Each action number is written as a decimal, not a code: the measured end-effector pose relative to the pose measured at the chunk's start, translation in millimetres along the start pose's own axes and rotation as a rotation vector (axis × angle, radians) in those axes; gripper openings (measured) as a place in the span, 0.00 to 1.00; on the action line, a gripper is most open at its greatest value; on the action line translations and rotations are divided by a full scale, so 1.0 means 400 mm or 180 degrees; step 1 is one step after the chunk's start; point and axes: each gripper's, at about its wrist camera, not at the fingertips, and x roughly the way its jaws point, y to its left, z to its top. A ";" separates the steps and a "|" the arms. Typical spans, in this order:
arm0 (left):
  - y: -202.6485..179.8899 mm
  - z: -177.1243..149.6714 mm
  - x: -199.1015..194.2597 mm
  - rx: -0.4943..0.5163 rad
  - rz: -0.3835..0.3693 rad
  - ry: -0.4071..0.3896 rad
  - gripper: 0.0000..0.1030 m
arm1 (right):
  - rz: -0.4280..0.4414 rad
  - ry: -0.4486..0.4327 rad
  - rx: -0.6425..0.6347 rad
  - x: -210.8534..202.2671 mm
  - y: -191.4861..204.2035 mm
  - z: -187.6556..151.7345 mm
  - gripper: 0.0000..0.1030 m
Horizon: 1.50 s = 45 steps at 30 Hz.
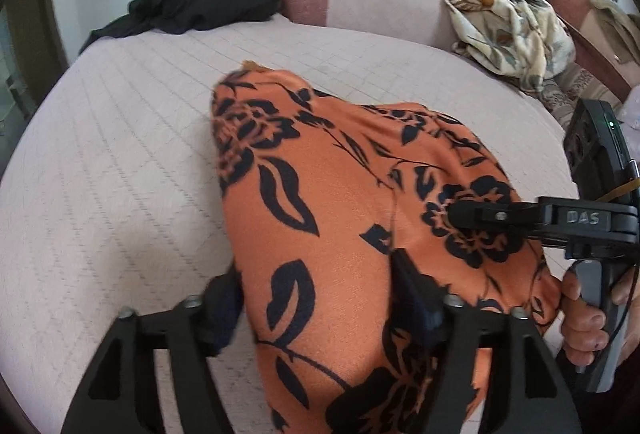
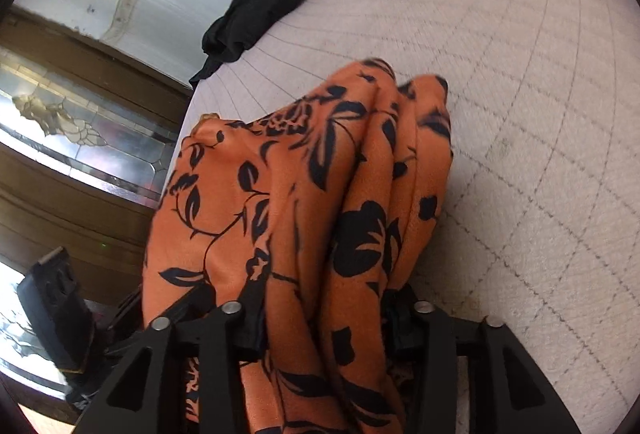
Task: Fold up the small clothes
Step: 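Release the bundle with both tools and press it flat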
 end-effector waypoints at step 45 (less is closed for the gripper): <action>-0.109 -0.088 -0.355 -0.0143 0.1255 -0.1024 0.90 | -0.0602 -0.0749 -0.1027 -0.269 0.258 -0.237 0.27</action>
